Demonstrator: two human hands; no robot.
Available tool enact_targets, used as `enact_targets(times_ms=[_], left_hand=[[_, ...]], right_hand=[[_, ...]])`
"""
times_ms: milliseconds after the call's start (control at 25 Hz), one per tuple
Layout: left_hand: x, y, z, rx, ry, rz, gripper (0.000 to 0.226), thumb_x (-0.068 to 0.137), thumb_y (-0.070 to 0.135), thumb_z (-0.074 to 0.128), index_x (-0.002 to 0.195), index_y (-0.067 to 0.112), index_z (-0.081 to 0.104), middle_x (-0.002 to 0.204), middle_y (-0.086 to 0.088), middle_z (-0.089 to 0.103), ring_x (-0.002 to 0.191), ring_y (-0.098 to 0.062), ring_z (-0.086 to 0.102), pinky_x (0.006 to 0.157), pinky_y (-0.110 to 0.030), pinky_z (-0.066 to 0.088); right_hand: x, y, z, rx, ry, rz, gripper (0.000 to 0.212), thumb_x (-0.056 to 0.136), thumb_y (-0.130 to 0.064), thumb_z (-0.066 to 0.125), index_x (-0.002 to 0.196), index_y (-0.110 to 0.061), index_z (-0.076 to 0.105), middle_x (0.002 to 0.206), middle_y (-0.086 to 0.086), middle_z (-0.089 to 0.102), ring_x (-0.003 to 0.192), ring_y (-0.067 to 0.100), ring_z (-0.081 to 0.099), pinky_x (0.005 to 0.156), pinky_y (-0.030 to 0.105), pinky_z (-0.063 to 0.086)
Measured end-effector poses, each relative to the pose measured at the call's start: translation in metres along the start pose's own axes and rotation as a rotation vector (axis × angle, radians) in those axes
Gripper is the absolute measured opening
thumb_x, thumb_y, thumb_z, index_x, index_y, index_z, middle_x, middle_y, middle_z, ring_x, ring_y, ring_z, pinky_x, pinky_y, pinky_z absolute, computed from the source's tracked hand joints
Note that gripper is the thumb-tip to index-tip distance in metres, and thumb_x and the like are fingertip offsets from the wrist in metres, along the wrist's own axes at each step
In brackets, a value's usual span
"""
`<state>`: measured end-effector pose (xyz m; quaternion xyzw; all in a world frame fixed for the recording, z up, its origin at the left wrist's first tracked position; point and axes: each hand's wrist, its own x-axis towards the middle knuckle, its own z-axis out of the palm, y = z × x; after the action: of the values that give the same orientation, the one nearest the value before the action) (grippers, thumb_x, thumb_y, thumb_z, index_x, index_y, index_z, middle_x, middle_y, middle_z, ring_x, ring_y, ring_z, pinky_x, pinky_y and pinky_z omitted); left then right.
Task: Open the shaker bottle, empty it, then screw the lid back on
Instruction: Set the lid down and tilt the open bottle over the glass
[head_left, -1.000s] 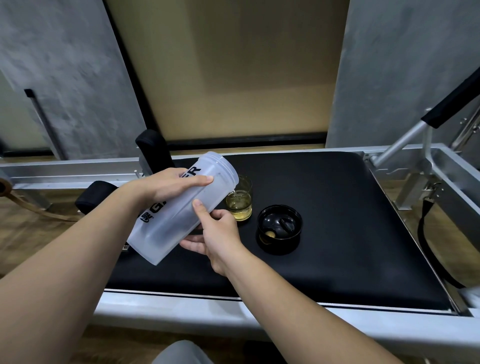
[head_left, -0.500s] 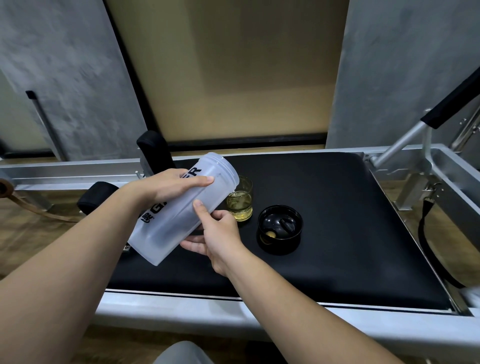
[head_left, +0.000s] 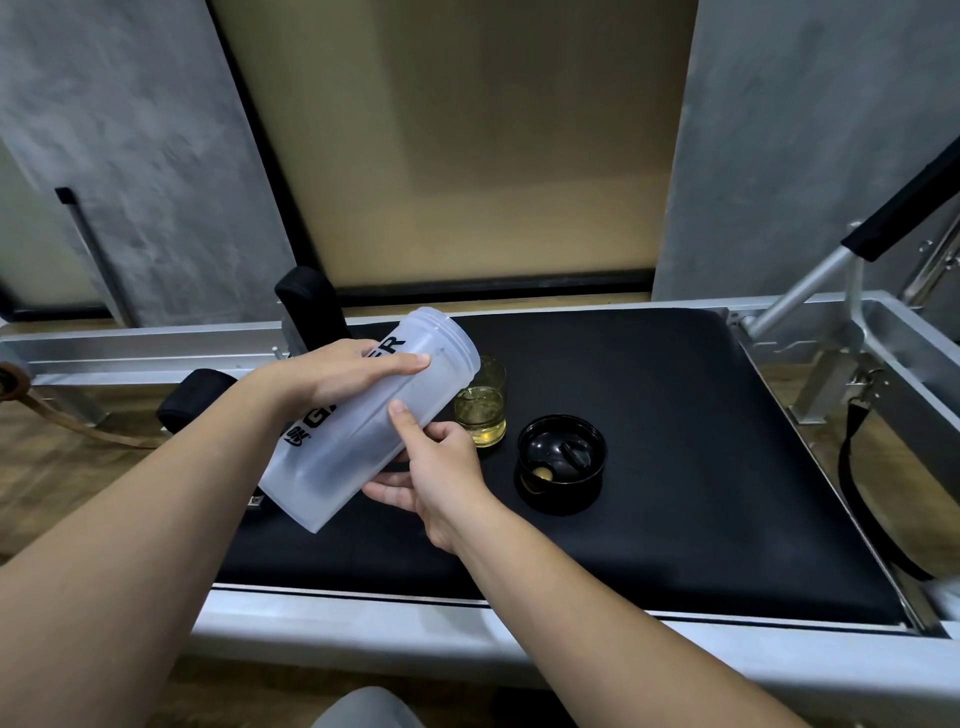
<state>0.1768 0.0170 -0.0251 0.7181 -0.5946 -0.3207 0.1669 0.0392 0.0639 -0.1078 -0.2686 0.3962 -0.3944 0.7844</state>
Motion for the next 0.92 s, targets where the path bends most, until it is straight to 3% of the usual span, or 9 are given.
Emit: enact_targets(times_ms=[120, 320, 480, 640, 760, 920], left_hand=[[0.0014, -0.0012, -0.0005, -0.01, -0.007, -0.006, 0.093, 0.05, 0.087, 0.066, 0.104, 0.012, 0.074, 0.106, -0.01, 0.081, 0.096, -0.029, 0.078, 0.087, -0.039, 0.056], [0.0066, -0.0016, -0.0011, -0.014, 0.001, -0.027, 0.066, 0.084, 0.07, 0.073, 0.106, 0.008, 0.074, 0.107, -0.012, 0.081, 0.085, -0.024, 0.074, 0.08, -0.035, 0.053], [0.0078, -0.002, -0.0032, -0.017, -0.012, -0.031, 0.064, 0.076, 0.076, 0.075, 0.097, 0.015, 0.073, 0.102, -0.01, 0.082, 0.081, -0.022, 0.075, 0.077, -0.034, 0.054], [0.0083, 0.0004, -0.0038, -0.006, -0.002, -0.034, 0.055, 0.087, 0.068, 0.07, 0.098, 0.015, 0.073, 0.103, -0.011, 0.082, 0.082, -0.023, 0.074, 0.078, -0.035, 0.054], [0.0087, -0.0003, -0.0048, -0.01, -0.01, -0.025, 0.06, 0.085, 0.071, 0.072, 0.101, 0.013, 0.073, 0.104, -0.01, 0.081, 0.084, -0.023, 0.075, 0.079, -0.035, 0.054], [0.0085, -0.0011, -0.0076, -0.008, -0.027, -0.024, 0.095, 0.053, 0.088, 0.07, 0.107, 0.009, 0.074, 0.104, -0.011, 0.083, 0.099, -0.032, 0.079, 0.096, -0.045, 0.059]], right_hand=[[0.0008, -0.0006, 0.0006, -0.004, 0.004, 0.005, 0.048, 0.094, -0.04, 0.073, 0.122, -0.008, 0.051, 0.124, 0.013, 0.065, 0.091, 0.038, 0.078, 0.072, 0.044, 0.067], [0.0015, -0.0014, 0.0021, -0.002, 0.0, 0.003, 0.048, 0.094, -0.04, 0.073, 0.121, -0.007, 0.051, 0.123, 0.014, 0.066, 0.091, 0.039, 0.078, 0.072, 0.044, 0.067], [0.0012, -0.0033, 0.0031, 0.0, 0.002, 0.011, 0.048, 0.094, -0.04, 0.073, 0.121, -0.006, 0.051, 0.12, 0.014, 0.066, 0.089, 0.038, 0.078, 0.07, 0.042, 0.067], [0.0, -0.0057, 0.0038, -0.005, 0.001, 0.008, 0.048, 0.095, -0.039, 0.072, 0.122, -0.005, 0.052, 0.118, 0.013, 0.067, 0.086, 0.036, 0.079, 0.07, 0.042, 0.067], [-0.0018, -0.0082, 0.0046, -0.006, -0.005, 0.007, 0.047, 0.095, -0.039, 0.072, 0.121, -0.006, 0.052, 0.116, 0.011, 0.067, 0.086, 0.035, 0.079, 0.071, 0.042, 0.067], [-0.0024, -0.0087, 0.0063, -0.013, -0.006, 0.002, 0.047, 0.096, -0.039, 0.071, 0.121, -0.006, 0.052, 0.116, 0.011, 0.067, 0.087, 0.035, 0.079, 0.069, 0.041, 0.067]])
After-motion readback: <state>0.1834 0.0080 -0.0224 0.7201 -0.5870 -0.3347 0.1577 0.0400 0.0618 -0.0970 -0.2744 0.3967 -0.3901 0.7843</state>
